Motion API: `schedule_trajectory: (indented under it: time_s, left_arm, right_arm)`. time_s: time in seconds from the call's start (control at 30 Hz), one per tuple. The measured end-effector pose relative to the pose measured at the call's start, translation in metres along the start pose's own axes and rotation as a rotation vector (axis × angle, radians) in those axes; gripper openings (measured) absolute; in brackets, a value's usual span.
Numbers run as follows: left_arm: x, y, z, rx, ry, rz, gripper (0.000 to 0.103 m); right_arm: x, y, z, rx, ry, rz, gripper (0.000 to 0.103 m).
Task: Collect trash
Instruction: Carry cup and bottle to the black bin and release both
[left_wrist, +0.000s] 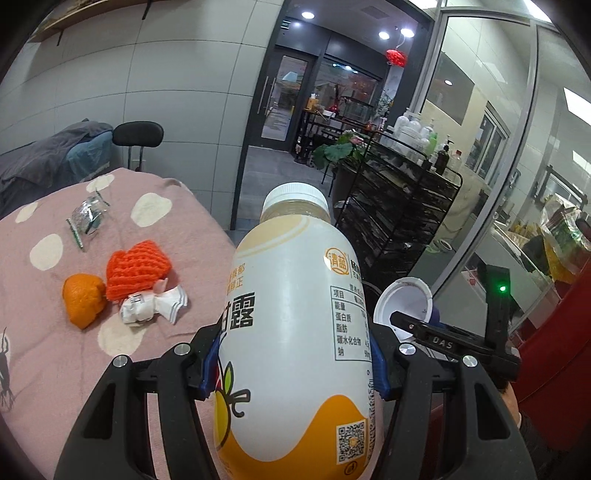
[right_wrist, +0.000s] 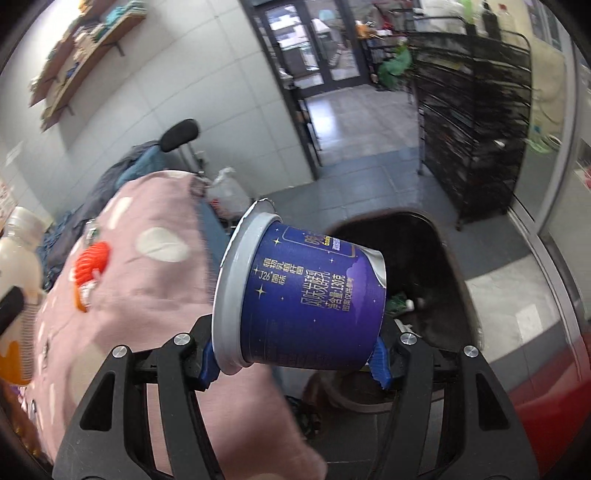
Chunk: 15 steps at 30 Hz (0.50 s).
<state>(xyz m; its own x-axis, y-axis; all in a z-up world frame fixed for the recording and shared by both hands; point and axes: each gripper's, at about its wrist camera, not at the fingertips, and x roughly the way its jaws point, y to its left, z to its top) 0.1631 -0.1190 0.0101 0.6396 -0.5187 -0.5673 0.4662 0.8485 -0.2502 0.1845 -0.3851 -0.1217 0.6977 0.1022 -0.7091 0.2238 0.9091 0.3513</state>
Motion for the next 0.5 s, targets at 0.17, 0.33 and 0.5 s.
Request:
schedule_trajectory:
  time_s: [0.17, 0.33, 0.5]
  left_arm:
    - [0.015, -0.019, 0.002, 0.035, 0.024, -0.045, 0.06]
    - [0.031, -0.034, 0.0, 0.051, 0.056, -0.085, 0.06]
    - [0.043, -0.049, -0.002, 0.066, 0.086, -0.114, 0.06]
  right_arm:
    - [0.029, -0.038, -0.007, 0.048, 0.052, -0.073, 0.062]
    - [0.068, -0.064, -0.015, 0.077, 0.152, -0.112, 0.062]
    - [0.105, -0.079, -0.027, 0.089, 0.243, -0.148, 0.062]
